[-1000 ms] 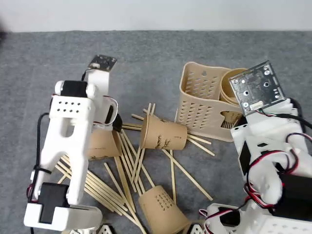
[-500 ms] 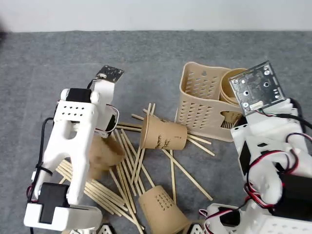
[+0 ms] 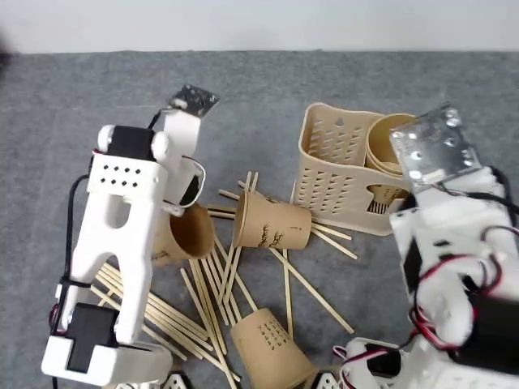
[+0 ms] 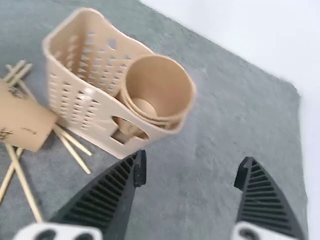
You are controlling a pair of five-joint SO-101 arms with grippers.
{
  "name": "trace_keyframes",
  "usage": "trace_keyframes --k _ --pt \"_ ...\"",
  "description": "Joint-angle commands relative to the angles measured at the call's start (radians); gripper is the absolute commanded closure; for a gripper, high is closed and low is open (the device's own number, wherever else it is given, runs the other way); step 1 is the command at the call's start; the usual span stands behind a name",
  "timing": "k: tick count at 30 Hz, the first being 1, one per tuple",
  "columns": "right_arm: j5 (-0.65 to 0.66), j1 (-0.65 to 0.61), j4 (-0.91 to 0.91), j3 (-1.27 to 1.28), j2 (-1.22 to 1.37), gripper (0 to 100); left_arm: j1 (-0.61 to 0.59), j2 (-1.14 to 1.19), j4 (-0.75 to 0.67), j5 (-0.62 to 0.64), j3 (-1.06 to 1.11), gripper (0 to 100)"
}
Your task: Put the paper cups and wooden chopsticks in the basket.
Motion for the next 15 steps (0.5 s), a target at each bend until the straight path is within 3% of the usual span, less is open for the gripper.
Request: trace_keyframes --k 1,9,15 --pt "-0.003 0.088 0.031 -0.034 -0.050 70.0 0.008 -0.021 0.028 0.002 -0.096 99" --pt "-0.003 0.318 0.033 -0.025 -0.079 70.0 0.009 -0.020 0.026 0.028 -0.343 99" --pt "-0.003 0.380 0.031 0.115 -0.090 70.0 0.075 -0.011 0.025 0.106 -0.533 99"
